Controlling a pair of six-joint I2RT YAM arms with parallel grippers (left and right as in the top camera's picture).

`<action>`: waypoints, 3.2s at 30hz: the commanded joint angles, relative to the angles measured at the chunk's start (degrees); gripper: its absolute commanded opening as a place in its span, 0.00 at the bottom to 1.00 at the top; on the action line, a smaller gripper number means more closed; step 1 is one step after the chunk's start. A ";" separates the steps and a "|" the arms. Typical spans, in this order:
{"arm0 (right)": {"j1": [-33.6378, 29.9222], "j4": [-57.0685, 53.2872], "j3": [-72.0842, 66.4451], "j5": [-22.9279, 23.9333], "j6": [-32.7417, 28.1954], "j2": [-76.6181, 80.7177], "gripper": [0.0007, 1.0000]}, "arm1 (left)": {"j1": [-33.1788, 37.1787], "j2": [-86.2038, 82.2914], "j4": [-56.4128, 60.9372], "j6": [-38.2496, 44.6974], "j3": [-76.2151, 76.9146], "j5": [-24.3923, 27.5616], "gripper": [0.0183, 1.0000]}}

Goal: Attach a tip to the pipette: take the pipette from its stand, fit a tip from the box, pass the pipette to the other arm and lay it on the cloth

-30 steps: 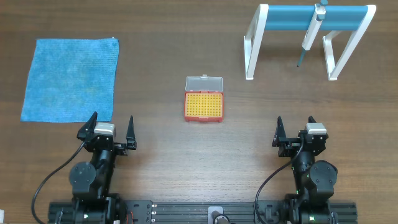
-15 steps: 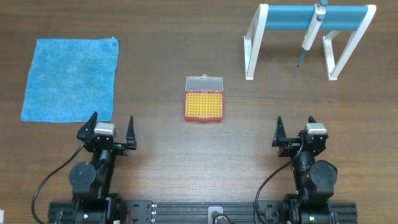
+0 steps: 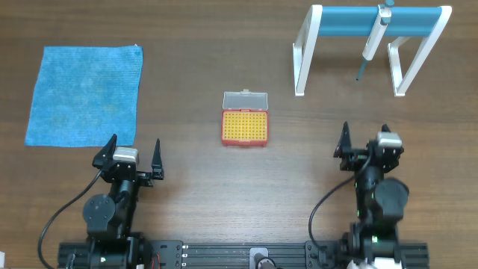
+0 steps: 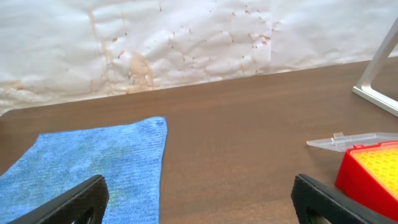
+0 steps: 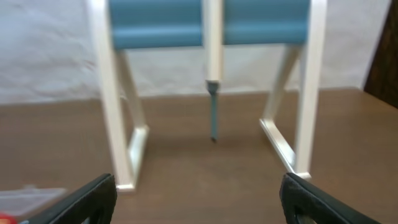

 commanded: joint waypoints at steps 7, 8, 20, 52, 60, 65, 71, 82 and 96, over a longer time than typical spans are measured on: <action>-4.74 21.90 22.36 -3.76 -5.46 46.82 0.85 | 0.13 -0.22 -0.31 -0.13 -0.13 -0.63 0.95; -4.72 22.25 24.55 -5.05 -5.46 49.55 0.85 | 0.13 -0.22 -0.31 -0.13 -0.13 -0.63 0.95; -4.72 22.58 39.87 -6.40 -6.45 68.50 0.85 | 0.13 -0.22 -0.31 -0.13 -0.13 -0.63 0.95; -4.74 24.92 39.87 -6.38 -6.47 69.72 0.85 | 0.13 -0.22 -0.31 -0.13 -0.13 -0.63 0.95; -4.74 25.07 39.87 -6.38 -6.47 69.72 0.36 | 0.13 -0.22 -0.31 -0.13 -0.13 -0.63 0.95; -5.07 25.07 39.87 -6.38 -6.47 69.72 0.08 | 0.13 -0.22 -0.31 -0.13 -0.13 -0.63 0.95; -5.20 25.31 39.87 -6.38 -6.45 69.70 0.08 | 0.13 -0.22 -0.31 -0.13 -0.13 -0.63 0.95; -5.03 26.99 39.85 -6.64 -1.07 65.57 0.08 | 0.13 -0.22 -0.31 -0.13 -0.13 -0.63 0.95; -1.22 28.02 32.24 -11.19 -1.05 53.83 0.08 | 0.13 -0.22 -0.31 -0.13 -0.13 -0.63 0.95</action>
